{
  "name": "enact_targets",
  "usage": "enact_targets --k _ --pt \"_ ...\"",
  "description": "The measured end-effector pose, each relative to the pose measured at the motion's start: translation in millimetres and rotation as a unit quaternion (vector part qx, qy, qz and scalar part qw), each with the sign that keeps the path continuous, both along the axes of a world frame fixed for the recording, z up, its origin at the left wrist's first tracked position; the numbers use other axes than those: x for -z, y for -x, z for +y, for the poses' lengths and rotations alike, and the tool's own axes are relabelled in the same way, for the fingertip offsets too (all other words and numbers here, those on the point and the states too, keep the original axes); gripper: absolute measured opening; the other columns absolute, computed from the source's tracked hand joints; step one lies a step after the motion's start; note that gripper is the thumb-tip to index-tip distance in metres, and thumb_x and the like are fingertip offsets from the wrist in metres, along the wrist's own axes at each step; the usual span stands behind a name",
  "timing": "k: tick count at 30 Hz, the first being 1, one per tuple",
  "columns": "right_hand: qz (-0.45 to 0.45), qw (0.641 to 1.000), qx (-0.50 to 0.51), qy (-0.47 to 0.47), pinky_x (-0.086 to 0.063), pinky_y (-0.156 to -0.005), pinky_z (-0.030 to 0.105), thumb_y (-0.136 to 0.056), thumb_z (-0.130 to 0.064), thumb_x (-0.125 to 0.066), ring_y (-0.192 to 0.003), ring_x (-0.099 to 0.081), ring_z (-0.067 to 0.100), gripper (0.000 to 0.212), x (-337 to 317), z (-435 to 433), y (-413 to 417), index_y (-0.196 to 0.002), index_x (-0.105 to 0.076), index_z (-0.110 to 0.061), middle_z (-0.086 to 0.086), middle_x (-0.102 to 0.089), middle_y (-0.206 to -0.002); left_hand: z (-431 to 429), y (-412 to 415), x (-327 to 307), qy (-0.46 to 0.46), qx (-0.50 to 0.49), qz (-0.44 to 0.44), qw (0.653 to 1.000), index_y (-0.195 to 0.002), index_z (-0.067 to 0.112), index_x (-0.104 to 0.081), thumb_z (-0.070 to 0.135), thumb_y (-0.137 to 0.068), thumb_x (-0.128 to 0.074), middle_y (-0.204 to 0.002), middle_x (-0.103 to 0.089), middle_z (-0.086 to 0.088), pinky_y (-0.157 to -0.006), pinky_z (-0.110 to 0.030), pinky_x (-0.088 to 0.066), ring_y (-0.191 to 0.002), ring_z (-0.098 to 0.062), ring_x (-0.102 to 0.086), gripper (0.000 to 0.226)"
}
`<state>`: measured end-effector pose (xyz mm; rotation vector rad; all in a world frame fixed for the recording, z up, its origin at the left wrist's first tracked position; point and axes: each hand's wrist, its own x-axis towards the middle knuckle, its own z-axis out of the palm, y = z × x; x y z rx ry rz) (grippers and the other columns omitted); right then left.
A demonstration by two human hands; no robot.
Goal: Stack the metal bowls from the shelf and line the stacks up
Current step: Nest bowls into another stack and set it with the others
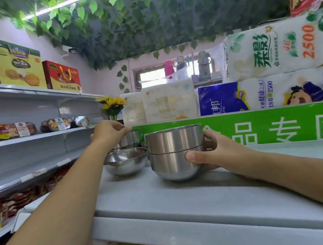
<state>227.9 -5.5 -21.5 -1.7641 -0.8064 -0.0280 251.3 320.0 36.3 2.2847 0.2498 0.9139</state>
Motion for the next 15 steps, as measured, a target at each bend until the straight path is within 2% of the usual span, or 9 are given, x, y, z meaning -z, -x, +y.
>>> enact_targets --k 3,7,9,12,15 --pt "-0.010 1.000 0.015 0.022 -0.057 -0.099 0.043 -0.043 -0.065 -0.093 -0.111 -0.071 0.011 0.102 0 -4 -6 -0.133 -0.055 -0.036 -0.009 -0.073 -0.123 3 -7 8 -0.013 0.005 0.032 0.999 -0.083 0.030 -0.075 0.056 -0.078 -0.076 -0.085 -0.071 0.010 -0.094 -0.046 -0.051 -0.089 -0.017 -0.065 0.027" --pt "-0.036 0.997 0.018 0.059 -0.053 -0.105 0.041 -0.039 -0.073 -0.091 -0.120 -0.065 0.009 0.109 2 -5 -11 -0.136 -0.051 -0.042 -0.010 -0.067 -0.132 9 -10 13 -0.018 0.031 0.024 0.999 -0.080 0.019 -0.076 0.044 -0.082 -0.077 -0.082 -0.070 0.003 -0.072 -0.030 -0.043 -0.078 -0.006 -0.058 0.026" --pt "-0.044 0.996 0.020 0.078 -0.050 -0.108 0.039 -0.042 -0.074 -0.090 -0.124 -0.062 0.009 0.112 1 -5 -12 -0.140 -0.047 -0.041 -0.011 -0.064 -0.136 7 -5 12 -0.015 0.031 0.017 0.999 -0.080 0.017 -0.077 0.042 -0.083 -0.077 -0.078 -0.070 0.001 -0.065 -0.027 -0.041 -0.076 -0.009 -0.059 0.025" --pt "-0.045 0.995 0.015 0.082 -0.050 -0.106 0.030 -0.046 -0.069 -0.089 -0.123 -0.062 0.004 0.108 0 -3 -14 -0.141 -0.045 -0.041 -0.015 -0.064 -0.135 8 2 9 0.004 0.034 -0.009 0.999 -0.083 0.018 -0.078 0.041 -0.084 -0.076 -0.079 -0.072 -0.003 -0.059 -0.026 -0.043 -0.073 -0.015 -0.061 0.023" --pt "-0.062 0.995 0.010 0.078 -0.051 -0.098 0.018 -0.048 -0.065 -0.088 -0.116 -0.063 -0.005 0.101 -1 -1 -13 -0.137 -0.048 -0.040 -0.020 -0.068 -0.127 9 11 3 0.020 0.053 -0.063 0.996 -0.086 0.021 -0.078 0.042 -0.085 -0.076 -0.082 -0.073 -0.001 -0.058 -0.025 -0.045 -0.078 -0.018 -0.064 0.021"
